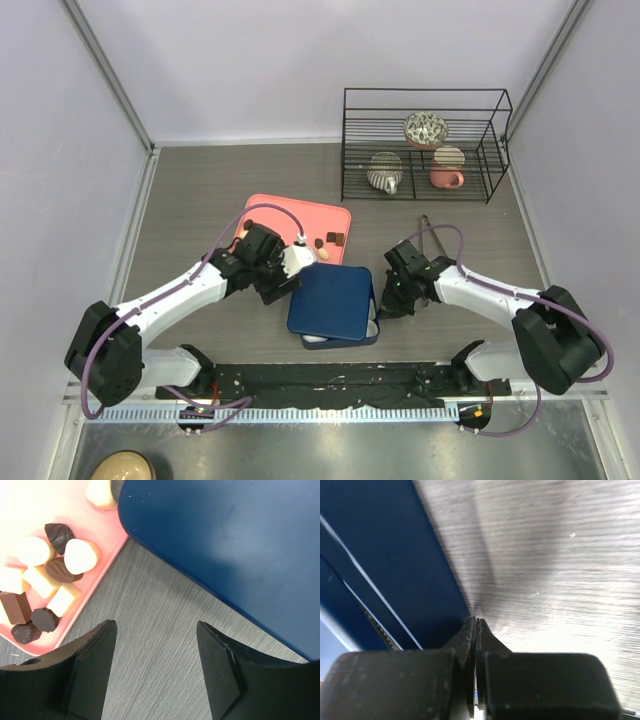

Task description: Pack the chocolate

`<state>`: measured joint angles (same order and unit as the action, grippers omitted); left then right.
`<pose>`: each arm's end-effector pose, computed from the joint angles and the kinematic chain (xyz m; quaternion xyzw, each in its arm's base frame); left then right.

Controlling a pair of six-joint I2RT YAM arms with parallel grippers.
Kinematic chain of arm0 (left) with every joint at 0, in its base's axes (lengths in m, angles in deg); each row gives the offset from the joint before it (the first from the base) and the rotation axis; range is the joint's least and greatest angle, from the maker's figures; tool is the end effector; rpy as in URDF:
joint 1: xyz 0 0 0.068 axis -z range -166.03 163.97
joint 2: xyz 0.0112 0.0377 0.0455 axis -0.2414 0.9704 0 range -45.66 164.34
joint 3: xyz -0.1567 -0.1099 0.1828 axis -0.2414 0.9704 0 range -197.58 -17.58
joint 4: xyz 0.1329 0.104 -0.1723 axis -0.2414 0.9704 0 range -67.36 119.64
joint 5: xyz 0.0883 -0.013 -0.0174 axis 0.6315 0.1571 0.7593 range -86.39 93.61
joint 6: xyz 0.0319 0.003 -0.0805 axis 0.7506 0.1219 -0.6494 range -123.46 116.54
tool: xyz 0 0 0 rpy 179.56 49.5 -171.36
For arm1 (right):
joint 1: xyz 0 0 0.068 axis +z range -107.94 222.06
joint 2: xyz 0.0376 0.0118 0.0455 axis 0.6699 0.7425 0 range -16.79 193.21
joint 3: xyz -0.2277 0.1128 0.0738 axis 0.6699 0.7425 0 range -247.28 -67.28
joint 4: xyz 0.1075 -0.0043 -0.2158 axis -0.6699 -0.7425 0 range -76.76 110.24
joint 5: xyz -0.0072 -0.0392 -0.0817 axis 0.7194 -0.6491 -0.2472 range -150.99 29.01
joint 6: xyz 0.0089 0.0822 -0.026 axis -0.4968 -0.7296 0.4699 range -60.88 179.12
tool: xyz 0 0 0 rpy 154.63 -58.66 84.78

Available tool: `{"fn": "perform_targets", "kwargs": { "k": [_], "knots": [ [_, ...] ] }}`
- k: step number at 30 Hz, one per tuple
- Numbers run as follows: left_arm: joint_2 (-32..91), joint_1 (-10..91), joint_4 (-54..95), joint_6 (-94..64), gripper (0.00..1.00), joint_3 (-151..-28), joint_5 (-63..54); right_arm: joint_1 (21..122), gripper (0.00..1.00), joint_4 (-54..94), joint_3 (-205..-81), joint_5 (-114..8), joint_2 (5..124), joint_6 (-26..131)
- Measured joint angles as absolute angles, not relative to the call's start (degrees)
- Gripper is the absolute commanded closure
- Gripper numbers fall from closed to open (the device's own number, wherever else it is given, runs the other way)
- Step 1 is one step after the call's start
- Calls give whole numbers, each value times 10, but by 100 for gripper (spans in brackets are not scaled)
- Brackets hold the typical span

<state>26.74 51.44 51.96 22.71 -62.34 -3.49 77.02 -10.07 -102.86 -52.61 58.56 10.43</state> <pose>0.1927 -0.1597 0.1810 0.5195 0.8038 -0.0870 0.2766 0.1708 0.1331 0.1232 0.1048 0.9768 0.1687 0.0806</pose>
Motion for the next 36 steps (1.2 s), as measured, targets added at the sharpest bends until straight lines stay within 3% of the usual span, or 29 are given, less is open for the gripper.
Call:
{"fn": "perform_targets", "kwargs": {
  "k": [18,36],
  "knots": [
    [275,516,522,220,33,-622,-89,755,99,-66,-1016,-537,558,80],
    [275,593,567,195,35,-623,-91,755,99,-41,-976,-534,522,41]
  ]
}}
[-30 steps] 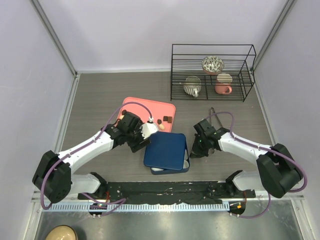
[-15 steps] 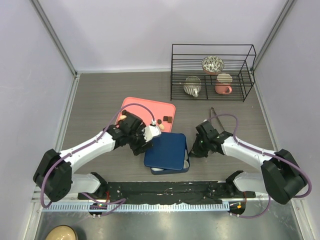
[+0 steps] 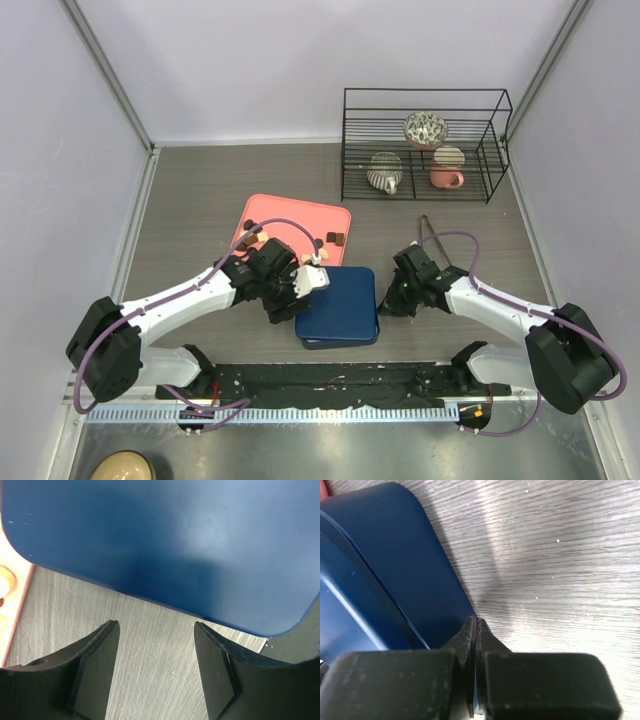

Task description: Pack the chocolate

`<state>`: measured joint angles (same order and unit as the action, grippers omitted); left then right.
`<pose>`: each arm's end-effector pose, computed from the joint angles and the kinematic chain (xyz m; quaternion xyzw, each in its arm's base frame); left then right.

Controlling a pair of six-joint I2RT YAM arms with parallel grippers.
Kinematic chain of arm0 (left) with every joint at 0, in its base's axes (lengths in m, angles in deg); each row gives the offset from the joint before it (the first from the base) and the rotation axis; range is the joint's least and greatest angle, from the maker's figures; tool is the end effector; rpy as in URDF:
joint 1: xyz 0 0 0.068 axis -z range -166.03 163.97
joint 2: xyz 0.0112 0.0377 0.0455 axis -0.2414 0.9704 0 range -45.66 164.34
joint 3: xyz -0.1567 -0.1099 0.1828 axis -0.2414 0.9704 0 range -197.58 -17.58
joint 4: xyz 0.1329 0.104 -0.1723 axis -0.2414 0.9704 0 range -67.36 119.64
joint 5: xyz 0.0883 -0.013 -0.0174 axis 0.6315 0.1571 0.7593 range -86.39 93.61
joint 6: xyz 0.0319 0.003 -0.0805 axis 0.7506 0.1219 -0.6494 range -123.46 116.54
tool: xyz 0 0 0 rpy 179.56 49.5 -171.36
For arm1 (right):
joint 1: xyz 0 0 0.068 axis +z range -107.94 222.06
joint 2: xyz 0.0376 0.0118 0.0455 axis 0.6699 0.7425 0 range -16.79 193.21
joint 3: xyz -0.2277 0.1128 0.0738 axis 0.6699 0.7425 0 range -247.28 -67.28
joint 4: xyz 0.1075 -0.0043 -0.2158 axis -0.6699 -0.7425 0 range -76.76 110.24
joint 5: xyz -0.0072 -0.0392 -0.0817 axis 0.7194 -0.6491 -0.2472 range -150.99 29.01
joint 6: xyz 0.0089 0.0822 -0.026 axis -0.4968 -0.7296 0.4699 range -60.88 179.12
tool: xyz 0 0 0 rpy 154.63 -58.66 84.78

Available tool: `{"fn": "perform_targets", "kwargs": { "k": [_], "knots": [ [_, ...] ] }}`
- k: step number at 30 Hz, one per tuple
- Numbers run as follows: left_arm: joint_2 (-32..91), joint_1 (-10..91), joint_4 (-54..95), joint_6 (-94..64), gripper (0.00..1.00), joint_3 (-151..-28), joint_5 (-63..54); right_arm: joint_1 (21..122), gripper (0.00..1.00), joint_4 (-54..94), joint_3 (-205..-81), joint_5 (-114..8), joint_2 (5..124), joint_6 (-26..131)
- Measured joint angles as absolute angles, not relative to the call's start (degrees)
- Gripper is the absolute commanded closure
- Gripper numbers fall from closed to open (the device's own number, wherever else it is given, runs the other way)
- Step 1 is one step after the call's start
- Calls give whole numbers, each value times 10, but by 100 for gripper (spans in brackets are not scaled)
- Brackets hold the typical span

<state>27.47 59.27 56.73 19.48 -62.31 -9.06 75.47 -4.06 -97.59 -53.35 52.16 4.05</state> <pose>0.1565 -0.1820 0.1728 0.5633 0.7845 -0.1510 0.2111 0.1681 0.1232 0.1259 0.1669 0.9557 0.2093 0.1221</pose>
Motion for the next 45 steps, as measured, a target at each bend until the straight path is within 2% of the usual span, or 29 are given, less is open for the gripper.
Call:
{"fn": "perform_targets", "kwargs": {
  "k": [32,38,45],
  "knots": [
    [284,634,613,202,37,-657,-136,764,99,-21,-967,-542,523,20],
    [284,635,629,215,38,-657,-131,704,99,-43,-979,-551,535,68],
    [265,618,640,226,42,-657,-105,635,99,-72,-1087,-578,589,142]
  ]
}}
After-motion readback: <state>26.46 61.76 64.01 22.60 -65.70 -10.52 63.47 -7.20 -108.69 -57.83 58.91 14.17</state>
